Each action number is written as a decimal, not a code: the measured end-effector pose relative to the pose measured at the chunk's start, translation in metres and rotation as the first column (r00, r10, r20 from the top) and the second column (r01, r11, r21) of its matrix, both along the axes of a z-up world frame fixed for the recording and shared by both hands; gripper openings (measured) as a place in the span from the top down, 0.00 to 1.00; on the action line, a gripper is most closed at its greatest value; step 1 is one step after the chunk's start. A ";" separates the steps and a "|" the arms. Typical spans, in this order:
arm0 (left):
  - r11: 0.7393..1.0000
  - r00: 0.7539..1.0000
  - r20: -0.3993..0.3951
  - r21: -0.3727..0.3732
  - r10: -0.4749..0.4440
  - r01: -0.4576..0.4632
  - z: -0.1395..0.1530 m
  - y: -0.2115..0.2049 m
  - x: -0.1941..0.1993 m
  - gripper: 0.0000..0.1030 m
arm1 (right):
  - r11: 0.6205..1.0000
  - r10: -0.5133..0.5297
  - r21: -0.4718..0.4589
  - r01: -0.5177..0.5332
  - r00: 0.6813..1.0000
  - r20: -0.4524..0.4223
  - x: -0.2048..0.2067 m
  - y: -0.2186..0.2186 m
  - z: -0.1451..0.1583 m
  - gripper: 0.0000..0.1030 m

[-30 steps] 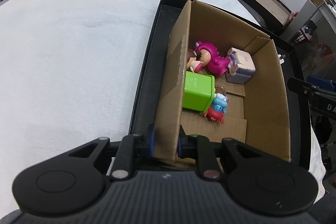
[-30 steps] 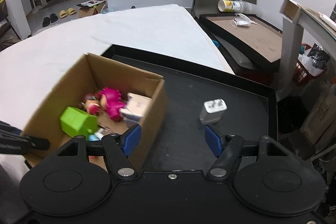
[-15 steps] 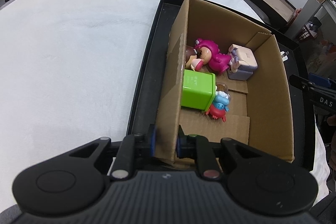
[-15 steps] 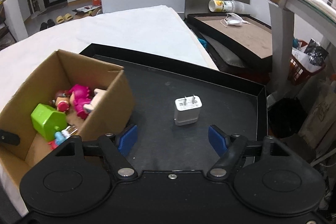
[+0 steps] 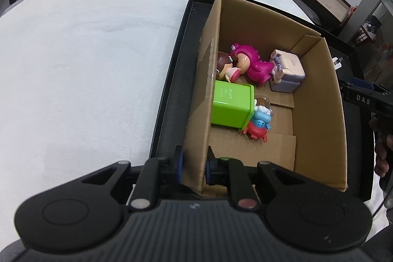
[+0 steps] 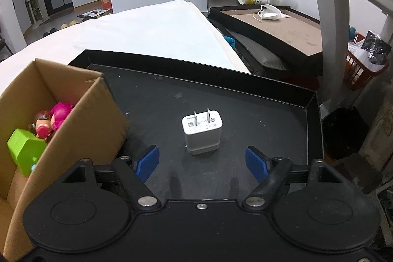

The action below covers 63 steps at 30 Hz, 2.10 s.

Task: Organize rigid objects
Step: 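Move the right tool to the white charger on the tray, then close the right gripper on the white charger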

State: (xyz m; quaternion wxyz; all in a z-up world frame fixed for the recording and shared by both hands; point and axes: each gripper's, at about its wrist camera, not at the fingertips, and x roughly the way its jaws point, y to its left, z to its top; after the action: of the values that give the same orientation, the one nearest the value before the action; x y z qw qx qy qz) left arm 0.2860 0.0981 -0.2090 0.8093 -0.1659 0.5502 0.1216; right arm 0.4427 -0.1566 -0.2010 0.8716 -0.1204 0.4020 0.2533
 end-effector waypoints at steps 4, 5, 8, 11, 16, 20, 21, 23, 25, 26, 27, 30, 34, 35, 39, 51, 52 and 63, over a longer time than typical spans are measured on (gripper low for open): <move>1.000 1.000 -0.011 -0.001 0.014 -0.014 -0.001 0.000 0.002 0.85 | 1.000 -0.004 0.007 0.004 1.000 0.008 0.008 0.000 -0.004 0.25; 1.000 1.000 -0.012 0.000 0.017 -0.017 -0.001 0.000 0.003 0.85 | 1.000 -0.005 0.012 0.005 1.000 0.012 0.010 0.000 -0.005 0.25; 1.000 1.000 -0.017 0.002 0.025 -0.025 -0.001 0.000 0.004 0.85 | 0.999 -0.013 0.031 0.012 1.000 0.023 0.017 0.000 -0.005 0.26; 1.000 0.999 -0.023 0.005 0.025 -0.024 -0.002 0.000 0.004 0.85 | 0.999 -0.022 0.040 0.020 0.999 0.036 0.024 -0.001 -0.007 0.26; 1.000 0.999 -0.030 0.012 0.027 -0.027 -0.001 -0.001 0.005 0.85 | 0.998 -0.041 0.057 0.038 0.998 0.044 0.034 -0.003 -0.011 0.29; 1.000 0.999 -0.032 0.015 0.028 -0.028 -0.001 -0.001 0.006 0.85 | 0.997 -0.052 0.068 0.048 0.997 0.054 0.036 -0.005 -0.011 0.31; 1.000 0.999 -0.032 0.015 0.028 -0.027 -0.001 -0.001 0.005 0.85 | 0.996 -0.054 0.069 0.050 0.997 0.056 0.036 -0.006 -0.011 0.31; 0.999 0.999 -0.032 0.016 0.028 -0.027 -0.001 -0.002 0.006 0.85 | 0.996 -0.060 0.067 0.056 0.996 0.059 0.037 -0.007 -0.012 0.35; 0.999 0.999 -0.034 0.018 0.028 -0.028 -0.002 -0.002 0.006 0.85 | 0.996 -0.056 0.065 0.053 0.997 0.049 0.037 -0.007 -0.014 0.52; 0.999 0.999 -0.034 0.018 0.029 -0.028 -0.002 -0.002 0.006 0.85 | 0.997 -0.048 0.067 0.046 0.998 0.032 0.037 -0.007 -0.015 0.64; 0.999 0.999 -0.033 0.018 0.029 -0.028 -0.002 -0.002 0.006 0.85 | 0.997 -0.046 0.060 0.044 0.999 0.023 0.037 -0.006 -0.015 0.64; 1.000 0.999 -0.031 0.016 0.027 -0.027 -0.002 -0.001 0.006 0.85 | 0.997 -0.038 0.072 0.037 0.999 0.004 0.032 -0.008 -0.010 0.65; 1.000 0.999 -0.025 0.010 0.022 -0.022 -0.002 0.000 0.005 0.85 | 0.998 -0.047 0.042 0.047 0.999 0.006 0.023 -0.010 -0.004 0.65; 1.000 0.999 -0.023 0.008 0.022 -0.022 -0.001 0.000 0.004 0.85 | 0.998 -0.051 0.038 0.051 0.999 0.003 0.020 -0.011 -0.003 0.65; 1.000 1.000 -0.016 0.004 0.021 -0.021 0.000 0.002 0.003 0.85 | 0.997 -0.071 0.029 0.071 0.997 -0.003 0.011 -0.014 0.008 0.65; 1.000 1.000 0.006 -0.021 0.006 -0.006 0.003 0.007 -0.003 0.85 | 0.994 -0.105 0.009 0.105 0.994 0.004 -0.022 -0.016 0.045 0.65; 1.000 1.000 0.008 -0.023 0.005 -0.005 0.003 0.007 -0.003 0.84 | 0.994 -0.105 0.009 0.105 0.994 0.004 -0.024 -0.016 0.047 0.65; 0.999 1.000 0.026 -0.055 0.001 0.001 0.001 0.012 -0.005 0.84 | 0.996 -0.085 -0.035 0.086 0.996 0.022 -0.046 0.001 0.069 0.65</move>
State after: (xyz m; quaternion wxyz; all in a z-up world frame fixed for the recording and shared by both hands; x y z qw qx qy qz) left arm 0.2811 0.1100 -0.2084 0.8116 -0.1895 0.5426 0.1043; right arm 0.3966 -0.1555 -0.1322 0.8834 -0.1211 0.4025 0.2072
